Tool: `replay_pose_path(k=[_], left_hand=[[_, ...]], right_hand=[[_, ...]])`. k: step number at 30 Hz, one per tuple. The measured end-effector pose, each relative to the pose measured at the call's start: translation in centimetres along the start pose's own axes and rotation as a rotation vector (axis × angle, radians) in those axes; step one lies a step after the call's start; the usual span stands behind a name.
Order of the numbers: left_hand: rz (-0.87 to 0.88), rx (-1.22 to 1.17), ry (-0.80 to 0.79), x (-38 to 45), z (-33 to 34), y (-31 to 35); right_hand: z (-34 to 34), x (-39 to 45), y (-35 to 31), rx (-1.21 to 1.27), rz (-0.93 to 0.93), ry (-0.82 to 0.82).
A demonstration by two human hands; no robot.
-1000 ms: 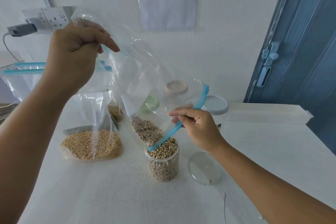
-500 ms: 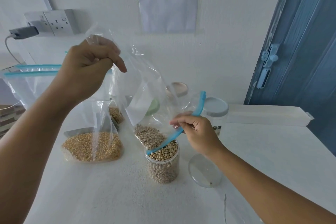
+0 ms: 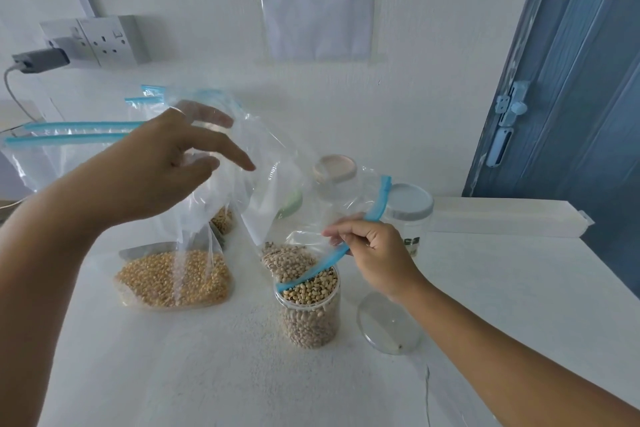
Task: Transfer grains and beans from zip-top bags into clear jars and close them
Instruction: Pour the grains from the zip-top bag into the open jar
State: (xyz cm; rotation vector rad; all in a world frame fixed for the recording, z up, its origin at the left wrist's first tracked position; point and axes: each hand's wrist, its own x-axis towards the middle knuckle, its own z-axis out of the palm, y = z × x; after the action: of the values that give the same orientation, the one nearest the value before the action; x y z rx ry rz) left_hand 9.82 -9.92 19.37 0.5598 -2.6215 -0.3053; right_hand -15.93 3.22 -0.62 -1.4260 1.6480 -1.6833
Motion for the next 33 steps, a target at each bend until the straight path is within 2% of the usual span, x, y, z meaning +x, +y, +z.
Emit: replay_pose_path(k=[3,10,24,33], left_hand=[[-0.040,0.053,0.105,-0.2,0.6,0.0],[-0.005,-0.008,0.362,1.4,0.2,0.9],[-0.002,-0.072,0.526,3.1,1.4,0.6],[-0.018,-0.082,0.542,3.2,1.7,0.3]], right_hand=[[0.1,0.0,-0.1,0.010,0.007,-0.005],[0.0,1.0,-1.0,0.047,-0.051,0.008],[-0.4,0.3,-1.8,0.036,-0.082,0.033],[-0.3,0.1,-1.6,0.027,-0.089,0.011]])
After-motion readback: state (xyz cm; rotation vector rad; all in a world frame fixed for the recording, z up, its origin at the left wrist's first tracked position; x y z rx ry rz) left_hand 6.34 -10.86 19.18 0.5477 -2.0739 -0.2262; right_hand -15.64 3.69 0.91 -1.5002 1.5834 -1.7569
